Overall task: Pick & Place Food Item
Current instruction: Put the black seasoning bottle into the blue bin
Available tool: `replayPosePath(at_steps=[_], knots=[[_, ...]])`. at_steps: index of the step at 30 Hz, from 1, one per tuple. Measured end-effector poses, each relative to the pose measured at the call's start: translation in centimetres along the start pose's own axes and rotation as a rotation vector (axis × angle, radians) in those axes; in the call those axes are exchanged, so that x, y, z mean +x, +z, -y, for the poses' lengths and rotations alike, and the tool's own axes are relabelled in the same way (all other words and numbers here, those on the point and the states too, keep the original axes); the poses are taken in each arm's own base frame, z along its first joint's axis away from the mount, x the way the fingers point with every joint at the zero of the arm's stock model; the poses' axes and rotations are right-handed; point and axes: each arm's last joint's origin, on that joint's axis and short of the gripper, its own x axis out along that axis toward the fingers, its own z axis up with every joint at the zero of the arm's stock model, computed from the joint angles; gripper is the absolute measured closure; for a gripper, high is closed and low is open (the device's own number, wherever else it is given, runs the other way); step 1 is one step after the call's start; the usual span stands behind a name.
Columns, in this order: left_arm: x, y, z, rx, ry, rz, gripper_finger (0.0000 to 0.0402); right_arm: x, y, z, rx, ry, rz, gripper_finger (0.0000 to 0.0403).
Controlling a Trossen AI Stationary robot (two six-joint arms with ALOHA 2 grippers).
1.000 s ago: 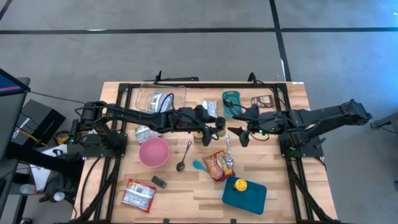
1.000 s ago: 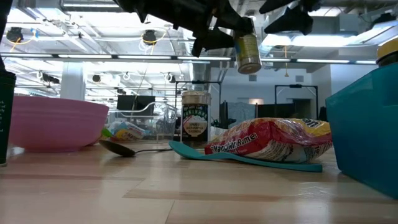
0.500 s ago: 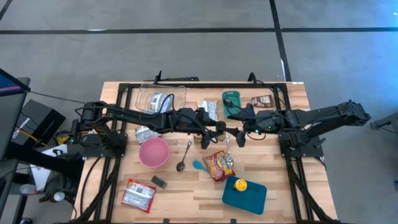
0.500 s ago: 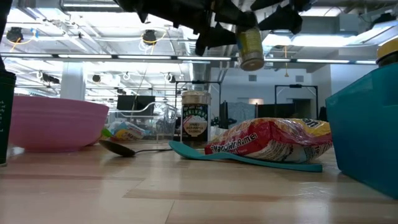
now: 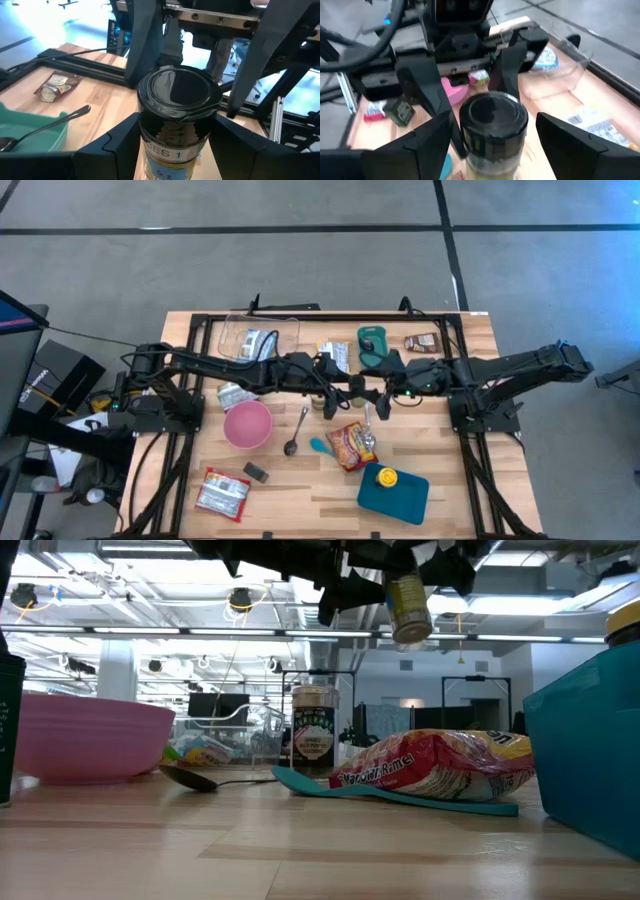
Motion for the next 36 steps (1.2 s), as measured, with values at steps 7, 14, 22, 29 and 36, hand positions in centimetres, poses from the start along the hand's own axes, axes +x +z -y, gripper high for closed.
replayPosePath(at_steps=[7,14,22,29,36], knots=[[0.0,0.06,0.01,-0.003,-0.001,0.004,0.0203,0.01,0.15,0.07,0.014,0.0,0.011,0.0122],[0.0,0.05,0.0,-0.006,0.003,0.003,0.0204,0.02,0.19,0.07,0.037,0.001,0.015,0.0122],[0.0,0.05,0.0,-0.007,0.003,0.003,0.0204,0.01,0.17,0.03,0.052,0.013,0.01,0.0122],[0.0,0.05,0.0,-0.007,0.002,0.003,0.0204,0.02,0.14,0.05,0.051,0.013,0.006,0.0123],[0.0,0.03,0.0,-0.007,0.002,0.003,0.0203,0.01,-0.07,0.11,0.061,0.006,-0.015,0.0168]])
